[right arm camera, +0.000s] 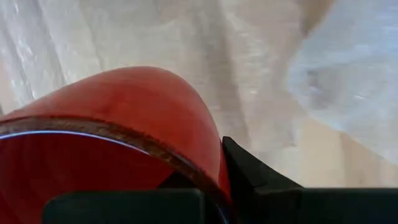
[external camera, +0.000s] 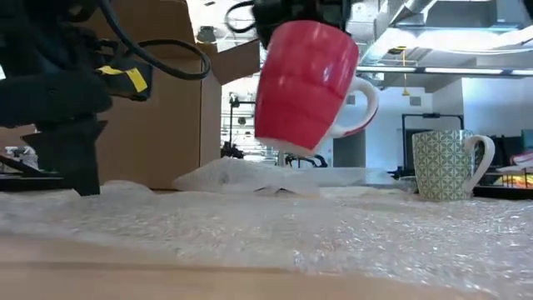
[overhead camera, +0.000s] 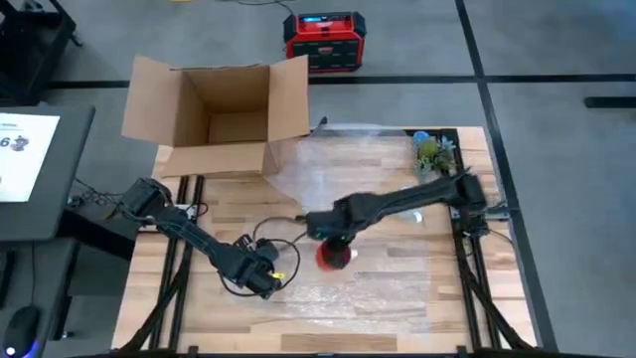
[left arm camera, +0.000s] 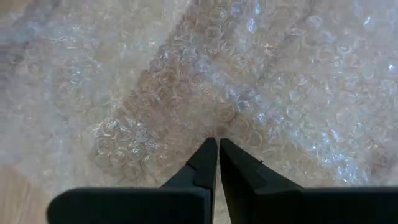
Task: Wrap mug
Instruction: Wrap the red mug with bubble wrap
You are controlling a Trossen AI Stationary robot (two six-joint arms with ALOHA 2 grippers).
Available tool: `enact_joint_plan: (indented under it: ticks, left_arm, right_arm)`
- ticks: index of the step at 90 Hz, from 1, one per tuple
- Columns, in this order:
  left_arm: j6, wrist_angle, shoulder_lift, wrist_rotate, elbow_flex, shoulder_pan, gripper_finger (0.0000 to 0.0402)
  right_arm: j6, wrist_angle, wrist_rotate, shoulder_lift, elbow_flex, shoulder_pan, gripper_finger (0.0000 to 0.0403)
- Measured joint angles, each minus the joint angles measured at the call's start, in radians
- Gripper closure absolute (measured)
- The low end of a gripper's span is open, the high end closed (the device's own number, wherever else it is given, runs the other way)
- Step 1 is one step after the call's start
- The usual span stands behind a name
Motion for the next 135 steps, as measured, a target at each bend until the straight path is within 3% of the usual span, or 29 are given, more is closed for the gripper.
enact_joint_plan:
  ticks: [17,32,51,116,135]
  left_arm:
    - [0.011,-0.010,0.000,-0.020,0.000,-0.007,0.0402]
    - [-0.005,-0.048,0.000,-0.076,0.000,-0.031,0.0402]
    - [-0.005,-0.056,0.000,-0.100,0.000,-0.035,0.0402]
    - [-0.090,-0.114,-0.001,-0.107,0.001,-0.087,0.0402]
    - [-0.094,-0.118,-0.001,-0.107,0.001,-0.089,0.0402]
  right_arm:
    - [-0.032,-0.150,-0.005,0.160,0.259,0.017,0.0395]
    - [-0.032,-0.232,-0.019,0.251,0.350,0.026,0.0395]
    - [-0.033,-0.264,-0.069,0.289,0.359,0.030,0.0395]
    - [-0.060,-0.276,-0.062,0.287,0.311,0.064,0.0394]
    - [-0.081,-0.286,-0.062,0.287,0.311,0.064,0.0378]
